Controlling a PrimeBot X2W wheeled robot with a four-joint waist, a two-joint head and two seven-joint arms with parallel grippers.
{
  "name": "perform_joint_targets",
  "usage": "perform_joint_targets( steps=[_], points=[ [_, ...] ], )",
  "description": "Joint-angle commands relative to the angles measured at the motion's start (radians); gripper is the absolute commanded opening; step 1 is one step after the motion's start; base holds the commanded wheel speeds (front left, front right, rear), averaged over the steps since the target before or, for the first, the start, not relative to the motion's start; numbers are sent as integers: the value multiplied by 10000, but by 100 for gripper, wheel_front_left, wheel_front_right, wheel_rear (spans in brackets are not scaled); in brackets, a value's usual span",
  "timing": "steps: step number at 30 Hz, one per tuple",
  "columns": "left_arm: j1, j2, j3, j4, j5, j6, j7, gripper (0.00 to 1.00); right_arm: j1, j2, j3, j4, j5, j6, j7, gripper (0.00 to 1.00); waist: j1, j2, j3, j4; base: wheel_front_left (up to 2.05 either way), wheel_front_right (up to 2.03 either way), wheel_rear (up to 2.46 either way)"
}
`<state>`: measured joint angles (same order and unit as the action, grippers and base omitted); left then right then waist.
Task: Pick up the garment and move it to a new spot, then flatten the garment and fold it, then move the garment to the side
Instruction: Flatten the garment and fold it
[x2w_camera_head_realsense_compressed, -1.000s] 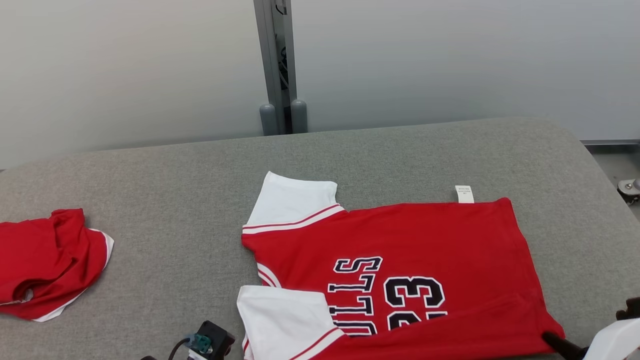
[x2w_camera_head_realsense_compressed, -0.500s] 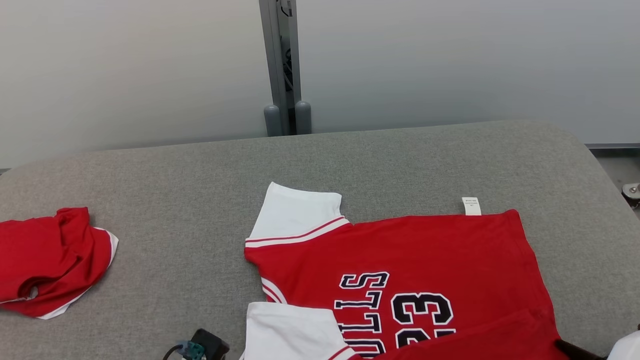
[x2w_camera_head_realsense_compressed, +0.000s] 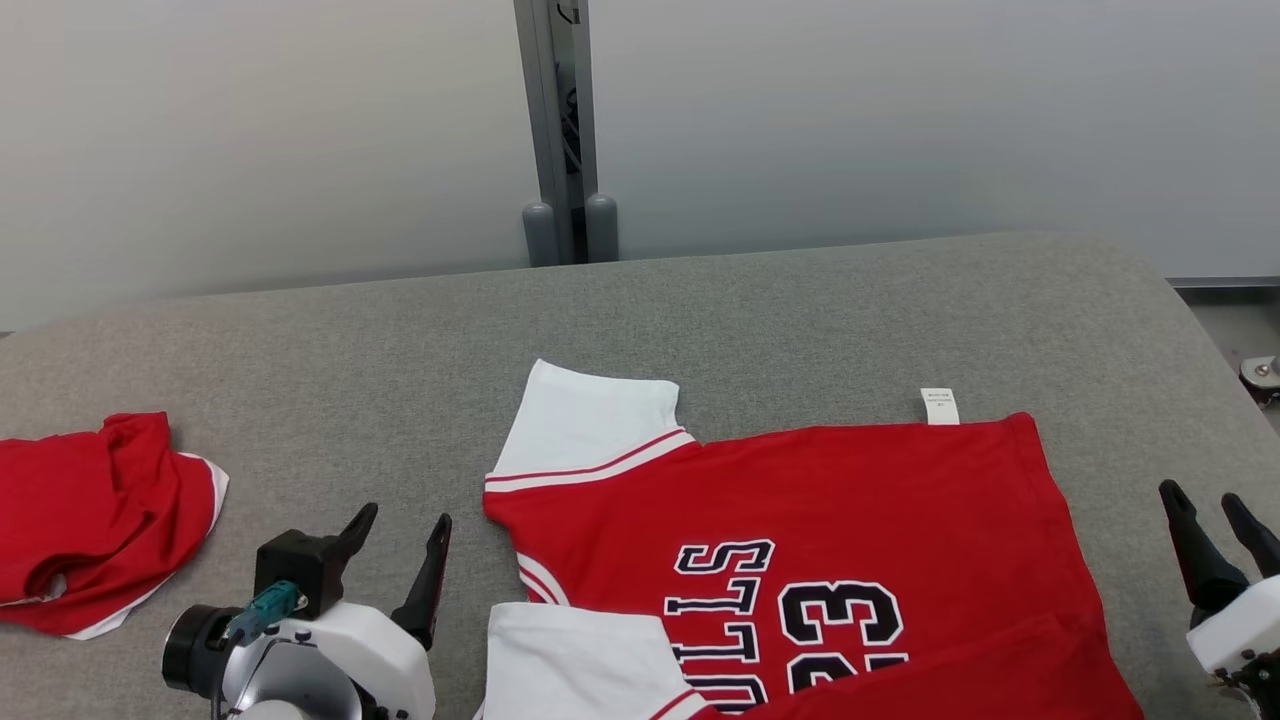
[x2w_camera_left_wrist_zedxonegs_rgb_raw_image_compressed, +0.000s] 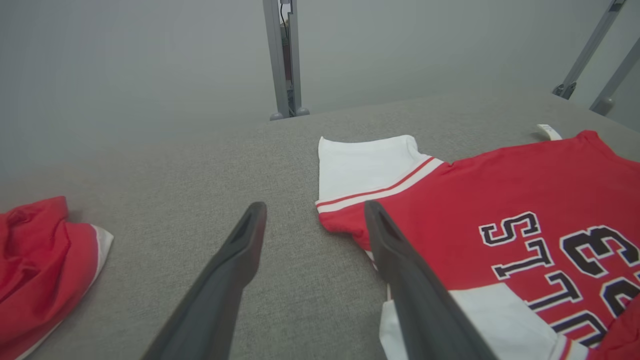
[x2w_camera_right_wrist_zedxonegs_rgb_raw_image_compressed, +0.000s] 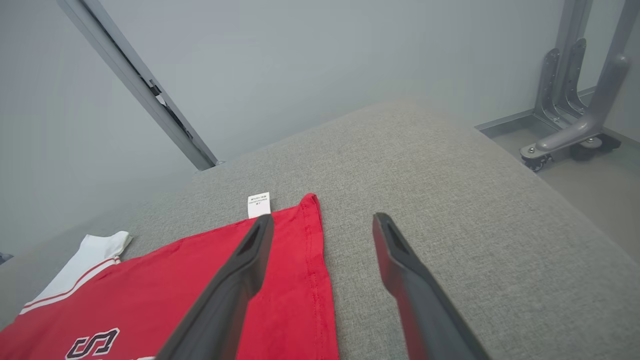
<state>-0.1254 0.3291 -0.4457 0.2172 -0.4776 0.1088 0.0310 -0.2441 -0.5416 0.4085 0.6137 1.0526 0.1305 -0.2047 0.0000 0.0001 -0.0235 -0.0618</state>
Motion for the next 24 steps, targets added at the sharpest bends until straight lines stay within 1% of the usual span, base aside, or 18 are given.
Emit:
perform_joint_targets(
  steps=[1, 2, 4, 8, 9, 12, 16, 19, 24],
  points=[
    [-181, -142, 90, 208, 111, 142, -428, 100, -97, 64, 37, -136, -273, 5, -280, 100, 0, -1, 26, -41, 0, 0, 0],
    [-310, -442, 244, 526, 123, 317, -1149, 100, -149, 162, -37, -322, -741, 5, -512, 100, 0, -1, 73, -88, 0, 0, 0],
    [-419, -728, 380, 880, 75, 455, -1794, 100, -96, 338, -153, -471, -1287, 5, -608, 100, 0, -1, 141, -130, 0, 0, 0],
    [-716, -1171, 547, 1669, 161, 636, -2591, 100, 155, 994, -1046, -1127, -2433, 5, -621, 100, 0, -1, 331, -263, 0, 0, 0],
    [-881, -1383, 625, 2033, 159, 637, -2770, 100, 323, 1340, -1280, -1335, -2960, 5, -616, 100, 0, -1, 486, -332, 0, 0, 0],
    [-1167, -1486, 664, 2491, 333, 534, -2892, 100, 326, 1673, -1406, -1439, -3542, 5, -620, 100, 0, -1, 754, -412, 0, 0, 0],
    [-1431, -1646, 831, 2860, 448, 411, -2953, 100, 175, 1969, -1610, -1473, -3866, 5, -620, 100, 0, -1, 1121, -499, 0, 0, 0],
    [-1567, -1715, 1102, 2726, 653, 386, -2965, 100, 86, 2139, -1786, -1559, -4065, 5, -620, 100, 0, -1, 1333, -525, 0, 0, 0],
    [-1347, -2035, 1570, 2477, 1110, 204, -2962, 100, 133, 2381, -2020, -1565, -4464, 5, -621, 100, 0, -1, 1521, -538, 0, 0, 0]
  ],
)
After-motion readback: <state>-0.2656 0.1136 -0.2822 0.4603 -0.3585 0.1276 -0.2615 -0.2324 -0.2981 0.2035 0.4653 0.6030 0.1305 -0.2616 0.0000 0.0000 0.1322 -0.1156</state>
